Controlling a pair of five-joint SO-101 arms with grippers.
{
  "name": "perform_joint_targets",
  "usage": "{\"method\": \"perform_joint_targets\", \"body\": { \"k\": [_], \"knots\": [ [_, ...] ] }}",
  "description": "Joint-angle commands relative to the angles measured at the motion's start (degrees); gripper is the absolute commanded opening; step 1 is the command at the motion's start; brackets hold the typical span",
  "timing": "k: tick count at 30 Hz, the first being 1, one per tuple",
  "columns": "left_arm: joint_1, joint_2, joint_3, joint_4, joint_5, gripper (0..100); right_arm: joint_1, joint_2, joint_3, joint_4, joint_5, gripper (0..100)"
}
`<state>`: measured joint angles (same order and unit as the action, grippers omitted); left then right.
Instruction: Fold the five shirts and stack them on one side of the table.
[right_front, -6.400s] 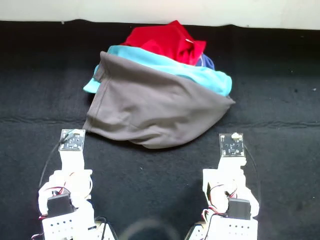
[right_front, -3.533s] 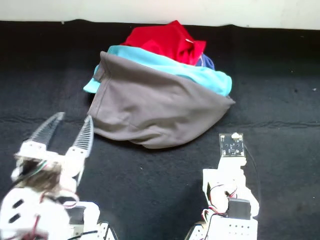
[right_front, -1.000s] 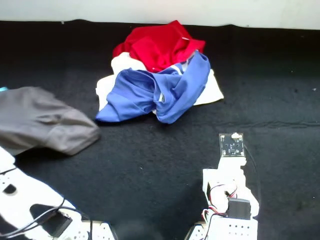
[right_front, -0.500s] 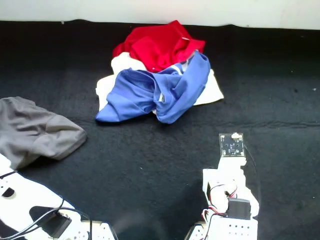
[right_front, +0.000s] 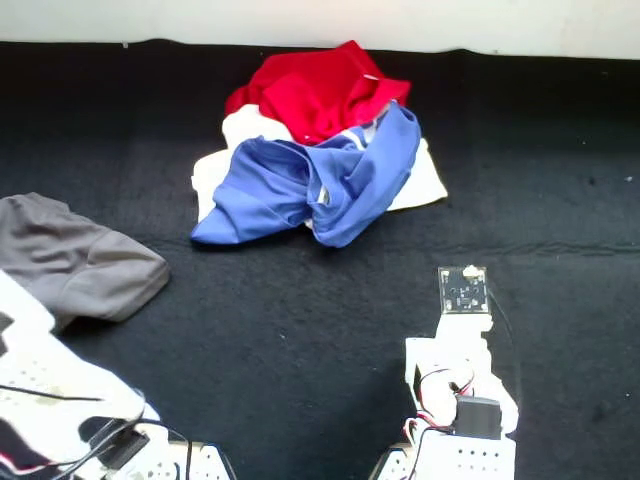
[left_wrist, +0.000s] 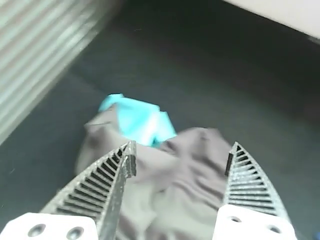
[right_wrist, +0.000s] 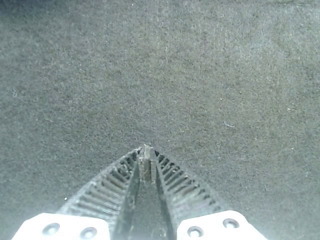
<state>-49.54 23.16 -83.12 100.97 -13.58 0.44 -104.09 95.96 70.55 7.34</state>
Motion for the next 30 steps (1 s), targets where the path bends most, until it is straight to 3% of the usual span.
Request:
{"method": "perform_joint_targets", "body": {
  "k": [1, 5, 9, 12, 17, 22, 26, 30],
  "knots": [
    [10.2, -8.0, 14.5, 0.3, -0.2, 28, -0.2, -0.8, 6.0, -1.9, -0.1, 0.9],
    [24.1, -14.7, 35.1, 0.0, -0.2, 28, -0.5, -0.8, 5.3, -5.3, 1.5, 0.9],
    [38.5, -16.8, 51.3, -1.1, -0.3, 28, -0.3, -0.8, 6.8, -6.6, 18.5, 0.9],
    [45.3, -16.8, 60.6, -9.1, -0.4, 28, -0.2, -0.8, 6.6, -6.5, 20.9, 0.9],
    [51.0, -16.8, 69.6, -25.7, 0.0, 29, 6.0, -0.8, -0.4, -6.6, 17.2, 4.8],
    [54.7, -16.5, 73.0, -37.4, 6.5, 29, 15.2, -0.7, -13.2, -6.3, 17.2, 29.4],
    [57.6, -11.3, 71.6, -43.3, 11.5, 29, 20.4, -0.7, -21.7, -5.7, 17.2, 26.2],
    [60.3, -1.5, 64.8, -46.4, 15.0, 29, 20.9, -0.6, -30.0, -0.2, 17.1, 24.7]
  ]
}}
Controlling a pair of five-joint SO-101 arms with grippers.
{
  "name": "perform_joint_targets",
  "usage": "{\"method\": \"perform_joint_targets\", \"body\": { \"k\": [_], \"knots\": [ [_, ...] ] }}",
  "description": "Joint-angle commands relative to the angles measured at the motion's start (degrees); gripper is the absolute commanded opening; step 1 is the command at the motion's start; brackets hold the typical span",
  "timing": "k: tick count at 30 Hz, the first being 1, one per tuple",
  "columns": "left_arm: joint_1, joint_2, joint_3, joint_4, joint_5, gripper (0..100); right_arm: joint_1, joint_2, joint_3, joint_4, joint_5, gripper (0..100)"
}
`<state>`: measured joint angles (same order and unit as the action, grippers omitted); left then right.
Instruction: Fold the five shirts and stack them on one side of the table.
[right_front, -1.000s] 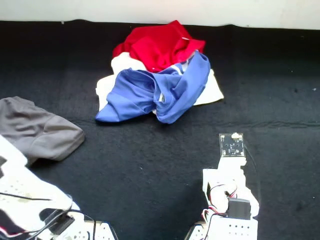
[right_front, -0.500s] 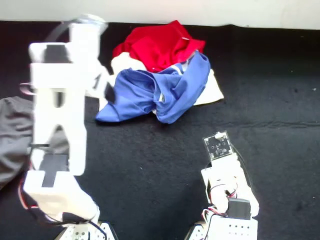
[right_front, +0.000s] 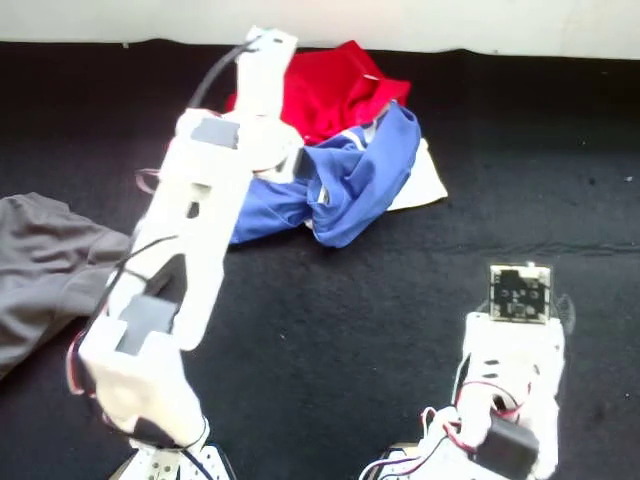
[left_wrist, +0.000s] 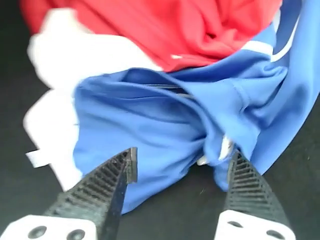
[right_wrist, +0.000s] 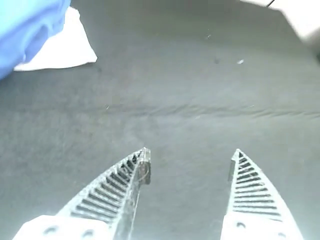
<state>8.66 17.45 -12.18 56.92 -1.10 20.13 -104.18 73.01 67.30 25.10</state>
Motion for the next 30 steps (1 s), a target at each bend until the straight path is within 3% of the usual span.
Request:
{"method": "perform_joint_targets", "body": {
  "k": [1, 7, 13, 16, 17, 18, 19, 26, 30],
  "knots": [
    [2.5, 6.6, -9.2, -2.3, 3.3, 29, 1.2, -0.5, -8.6, 4.5, -0.6, 24.7],
    [4.6, 21.8, -28.0, -2.1, 5.9, 29, 1.5, -0.5, -13.5, 11.7, -0.5, 24.7],
    [4.4, 36.4, -41.1, 1.4, 5.6, 28, 1.6, -0.6, -13.3, 12.4, -0.6, 24.7],
    [1.8, 39.2, -49.0, 10.8, 5.6, 12, 1.6, -0.6, -13.1, 12.4, -0.5, 24.7],
    [0.7, 39.3, -51.7, 14.5, 5.6, 3, 1.6, -0.6, -13.1, 12.4, -0.5, 24.7],
    [-0.3, 39.3, -54.6, 18.5, 5.6, 0, 1.6, -0.6, -13.1, 12.4, -0.5, 24.7],
    [-1.4, 39.3, -57.3, 22.2, 5.6, 3, 1.5, -0.6, -13.1, 12.4, -0.5, 24.7],
    [-13.8, 39.3, -78.6, 45.3, 5.6, 1, 1.4, -0.6, -13.1, 12.4, -0.7, 24.7],
    [-26.4, 34.4, -82.8, 45.5, 5.6, 1, 1.3, -0.7, -11.8, 11.9, -0.7, 24.7]
  ]
}}
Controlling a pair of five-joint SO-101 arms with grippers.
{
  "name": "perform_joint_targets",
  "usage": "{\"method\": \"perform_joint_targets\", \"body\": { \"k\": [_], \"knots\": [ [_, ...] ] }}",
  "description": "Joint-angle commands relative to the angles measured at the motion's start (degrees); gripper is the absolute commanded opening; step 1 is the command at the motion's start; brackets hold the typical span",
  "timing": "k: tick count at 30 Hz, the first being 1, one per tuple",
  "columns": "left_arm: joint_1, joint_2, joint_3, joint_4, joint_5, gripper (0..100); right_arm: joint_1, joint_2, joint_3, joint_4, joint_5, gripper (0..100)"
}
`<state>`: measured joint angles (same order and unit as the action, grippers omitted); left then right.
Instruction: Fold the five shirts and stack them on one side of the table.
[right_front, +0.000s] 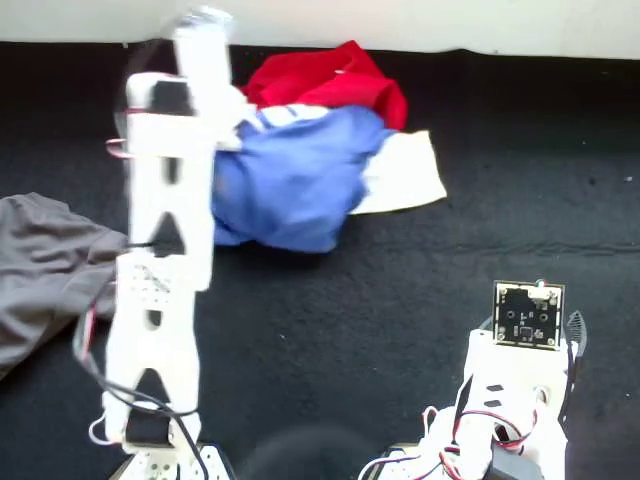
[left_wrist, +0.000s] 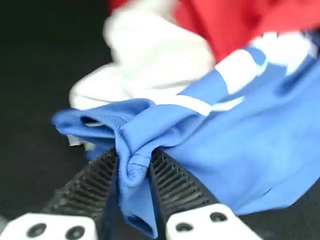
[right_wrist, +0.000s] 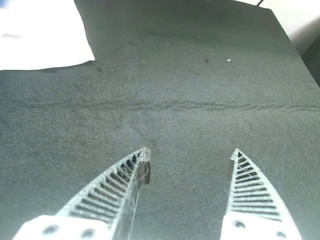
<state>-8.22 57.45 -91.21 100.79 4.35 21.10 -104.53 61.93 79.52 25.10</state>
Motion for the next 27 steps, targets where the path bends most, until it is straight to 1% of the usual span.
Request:
{"method": "perform_joint_targets", "body": {
  "k": [1, 9, 12, 14, 17, 21, 23, 25, 27],
  "knots": [
    [-12.4, -8.5, -2.5, 1.6, -0.8, 1, 0.3, -0.3, 0.3, -0.3, -0.6, 24.7],
    [-35.1, -30.7, 4.1, 1.5, -11.8, 1, 0.4, -0.3, 6.8, -2.3, -0.7, 24.7],
    [-42.2, -35.4, 6.5, 1.4, -15.5, 1, 0.3, -0.3, 6.7, -2.3, -0.8, 24.7],
    [-45.6, -36.2, 8.4, 1.4, -17.6, 1, 0.3, -0.3, 6.5, -2.3, -0.8, 24.7],
    [-47.6, -36.2, 14.4, 1.4, -20.4, 1, 0.3, -0.3, 6.2, -2.3, -0.8, 24.7],
    [-46.7, -36.3, 28.1, 1.3, -23.6, 1, 0.2, 0.0, 2.8, -5.6, -2.6, 24.7],
    [-45.6, -36.3, 35.6, 1.3, -23.8, 7, 0.0, 2.5, -1.8, -6.3, -3.5, 24.7],
    [-44.2, -36.7, 42.3, 1.3, -23.8, 18, -2.1, 9.3, -7.3, -5.6, -3.5, 24.7],
    [-42.9, -36.9, 46.5, 1.3, -23.5, 28, -4.2, 19.0, -14.2, -3.7, -3.6, 24.7]
  ]
}}
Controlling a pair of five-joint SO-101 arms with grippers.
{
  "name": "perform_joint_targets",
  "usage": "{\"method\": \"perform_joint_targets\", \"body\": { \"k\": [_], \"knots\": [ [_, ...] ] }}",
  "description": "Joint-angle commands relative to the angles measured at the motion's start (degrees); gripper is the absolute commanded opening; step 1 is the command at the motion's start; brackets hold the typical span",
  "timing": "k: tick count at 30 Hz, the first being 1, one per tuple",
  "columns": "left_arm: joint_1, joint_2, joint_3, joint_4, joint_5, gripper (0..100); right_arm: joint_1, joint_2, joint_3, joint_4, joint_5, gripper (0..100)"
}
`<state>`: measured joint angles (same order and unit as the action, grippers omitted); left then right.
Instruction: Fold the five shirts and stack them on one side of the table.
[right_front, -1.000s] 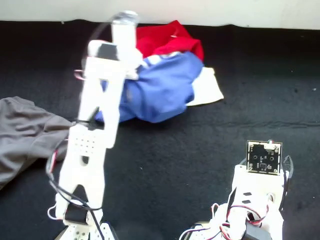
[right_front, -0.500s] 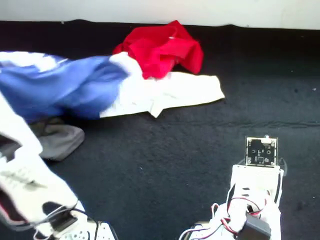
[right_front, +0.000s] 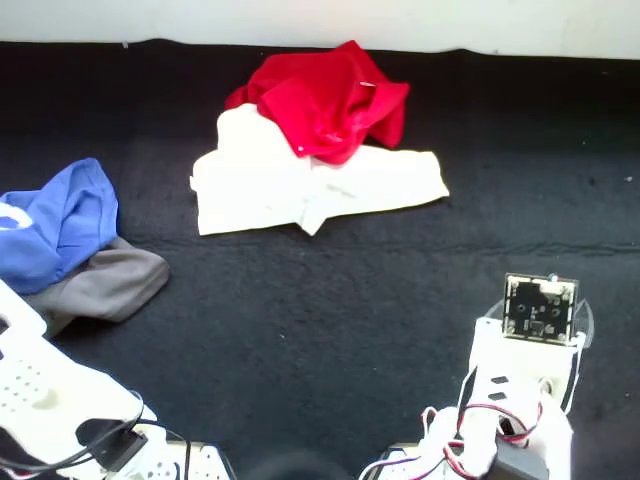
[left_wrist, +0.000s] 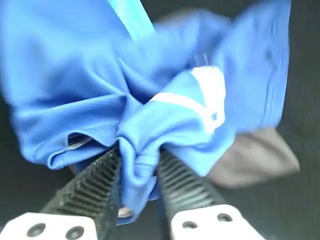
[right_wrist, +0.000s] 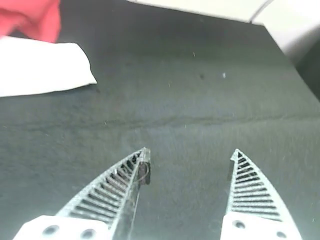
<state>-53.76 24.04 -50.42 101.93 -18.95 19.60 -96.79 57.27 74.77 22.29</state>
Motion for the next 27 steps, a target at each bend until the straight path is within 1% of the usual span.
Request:
{"method": "perform_joint_targets", "body": {
  "k": [1, 2, 4, 8, 11, 13, 16, 19, 21, 24, 27],
  "knots": [
    [3.3, -3.6, 6.2, 0.3, 0.1, 31, -3.8, 16.7, -13.5, 2.1, -0.9, 24.7],
    [3.7, -4.3, 6.3, 0.3, 1.1, 31, -4.8, 21.7, -17.7, 3.3, -1.0, 24.7],
    [5.1, -6.4, 6.3, 0.3, 3.8, 29, -5.9, 30.6, -26.8, 6.5, -3.5, 24.7],
    [12.3, -13.4, 6.5, 0.3, 7.5, 27, -6.1, 42.9, -42.5, 12.8, -8.3, 24.7],
    [21.1, -19.0, 6.5, 0.3, 10.0, 27, -6.1, 48.2, -49.9, 15.3, -9.8, 24.7],
    [27.8, -21.7, 6.5, 0.2, 11.1, 27, -6.1, 50.9, -52.4, 16.0, -9.8, 24.7],
    [37.8, -22.1, 6.5, 0.2, 12.1, 27, -6.1, 52.9, -53.8, 16.0, -10.1, 24.7],
    [45.8, -18.4, 8.0, -0.8, 12.8, 27, -6.1, 53.0, -53.8, 16.3, -10.1, 24.7],
    [49.6, -13.8, 9.9, -2.6, 14.2, 28, -6.1, 53.0, -53.8, 16.4, -10.1, 24.7],
    [53.8, -5.1, 11.7, -6.9, 18.7, 32, -6.1, 53.1, -53.7, 16.5, -9.8, 24.7],
    [57.0, 3.3, 10.5, -10.7, 23.4, 34, -5.9, 53.3, -53.7, 16.5, -9.1, 24.7]
  ]
}}
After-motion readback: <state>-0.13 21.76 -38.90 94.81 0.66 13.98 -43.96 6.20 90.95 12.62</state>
